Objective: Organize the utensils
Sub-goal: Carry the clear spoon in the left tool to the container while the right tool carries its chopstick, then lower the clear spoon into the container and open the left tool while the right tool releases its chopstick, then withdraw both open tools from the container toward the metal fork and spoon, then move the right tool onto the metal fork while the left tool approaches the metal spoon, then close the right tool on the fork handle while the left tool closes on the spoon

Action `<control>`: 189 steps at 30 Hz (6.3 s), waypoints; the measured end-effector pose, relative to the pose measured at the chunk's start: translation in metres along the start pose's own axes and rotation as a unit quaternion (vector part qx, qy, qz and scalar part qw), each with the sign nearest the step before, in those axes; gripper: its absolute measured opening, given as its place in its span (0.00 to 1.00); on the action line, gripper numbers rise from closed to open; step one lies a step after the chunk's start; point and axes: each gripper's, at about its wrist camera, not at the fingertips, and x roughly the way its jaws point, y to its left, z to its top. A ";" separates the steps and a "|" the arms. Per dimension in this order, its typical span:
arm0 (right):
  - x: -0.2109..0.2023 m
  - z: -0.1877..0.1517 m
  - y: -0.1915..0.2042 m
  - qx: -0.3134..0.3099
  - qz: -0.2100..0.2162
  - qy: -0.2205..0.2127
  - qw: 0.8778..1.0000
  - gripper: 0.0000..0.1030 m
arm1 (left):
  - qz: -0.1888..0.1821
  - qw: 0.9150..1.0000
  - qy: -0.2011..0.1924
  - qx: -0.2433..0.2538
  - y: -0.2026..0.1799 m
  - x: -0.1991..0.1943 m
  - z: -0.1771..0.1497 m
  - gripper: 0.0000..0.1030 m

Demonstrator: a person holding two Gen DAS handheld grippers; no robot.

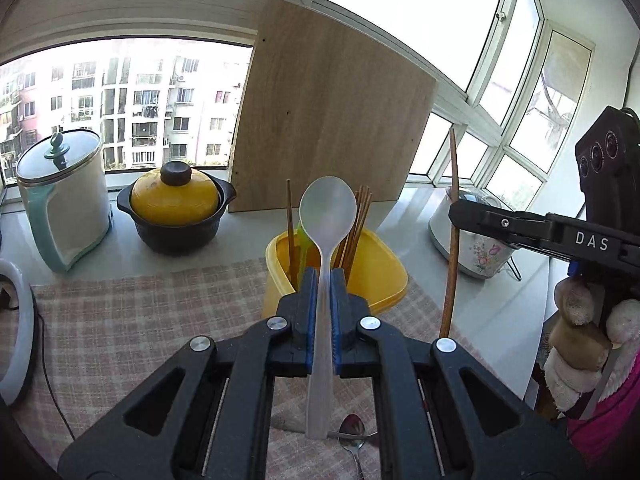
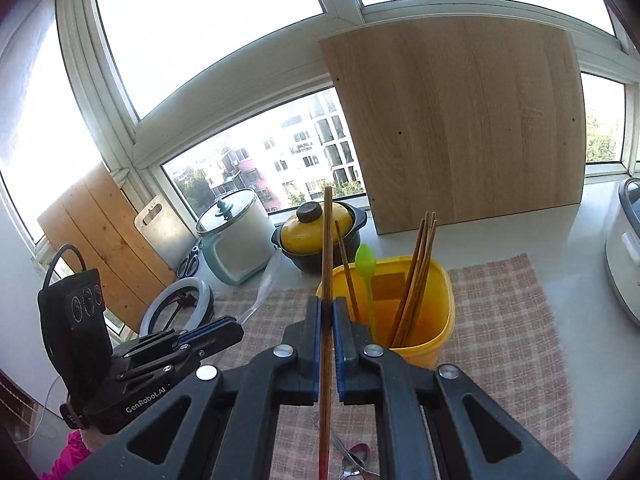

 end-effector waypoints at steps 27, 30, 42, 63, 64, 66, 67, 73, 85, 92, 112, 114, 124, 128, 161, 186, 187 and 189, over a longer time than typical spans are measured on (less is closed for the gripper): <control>0.055 0.076 -0.055 0.036 -0.073 -0.054 0.995 0.03 | 0.021 0.999 -0.037 -0.004 -0.012 0.104 0.023 0.04; 0.061 0.073 -0.057 0.034 -0.076 -0.054 0.995 0.03 | 0.026 0.999 -0.039 -0.003 -0.010 0.106 0.020 0.04; 0.079 0.040 -0.065 0.026 -0.073 -0.019 0.997 0.03 | 0.038 0.999 -0.025 0.025 -0.014 0.107 0.006 0.04; 0.072 0.006 -0.065 0.016 -0.067 0.012 0.998 0.15 | 0.038 0.999 0.003 0.035 -0.005 0.080 -0.010 0.04; 0.071 0.004 -0.064 0.013 -0.067 0.013 0.998 0.15 | 0.037 0.999 0.001 0.032 -0.004 0.075 -0.011 0.04; 0.068 -0.001 -0.062 0.007 -0.067 0.015 0.998 0.17 | 0.038 0.999 -0.002 0.036 -0.003 0.065 -0.013 0.04; 0.066 -0.003 -0.062 0.007 -0.066 0.016 0.998 0.18 | 0.041 0.998 -0.003 0.039 -0.003 0.060 -0.014 0.04; 0.048 -0.022 -0.056 0.013 -0.047 0.020 0.999 0.25 | 0.047 0.998 -0.016 0.045 -0.002 0.029 -0.021 0.04; 0.018 -0.104 -0.052 0.015 -0.005 0.077 0.997 0.29 | 0.028 0.995 0.047 0.080 -0.003 0.008 -0.065 0.28; 0.006 -0.169 -0.062 0.032 0.006 0.128 0.991 0.30 | 0.007 0.991 0.112 0.073 0.001 0.030 -0.094 0.28; 0.022 -0.255 -0.078 0.094 0.012 0.214 0.972 0.32 | 0.008 0.968 0.242 0.065 0.014 0.110 -0.131 0.27; 0.022 -0.257 -0.076 0.093 0.014 0.216 0.972 0.32 | 0.004 0.968 0.244 0.062 0.016 0.110 -0.131 0.27; 0.034 -0.248 -0.075 0.111 0.015 0.205 0.972 0.32 | -0.009 0.961 0.265 0.078 0.016 0.098 -0.139 0.27; 0.043 -0.243 -0.087 0.157 0.018 0.189 0.969 0.29 | -0.019 0.960 0.271 0.071 0.019 0.090 -0.144 0.27; 0.079 -0.209 -0.095 0.123 0.008 0.203 0.971 0.20 | -0.111 0.949 0.290 0.055 -0.038 0.022 -0.207 0.27; 0.082 -0.210 -0.075 0.019 -0.028 0.156 0.987 0.12 | -0.050 0.962 0.259 0.068 -0.018 0.086 -0.158 0.42; 0.082 -0.210 -0.074 0.020 -0.027 0.156 0.987 0.11 | -0.051 0.962 0.260 0.069 -0.019 0.087 -0.158 0.42; 0.080 -0.210 -0.075 0.020 -0.025 0.158 0.987 0.09 | -0.052 0.961 0.261 0.072 -0.022 0.090 -0.157 0.42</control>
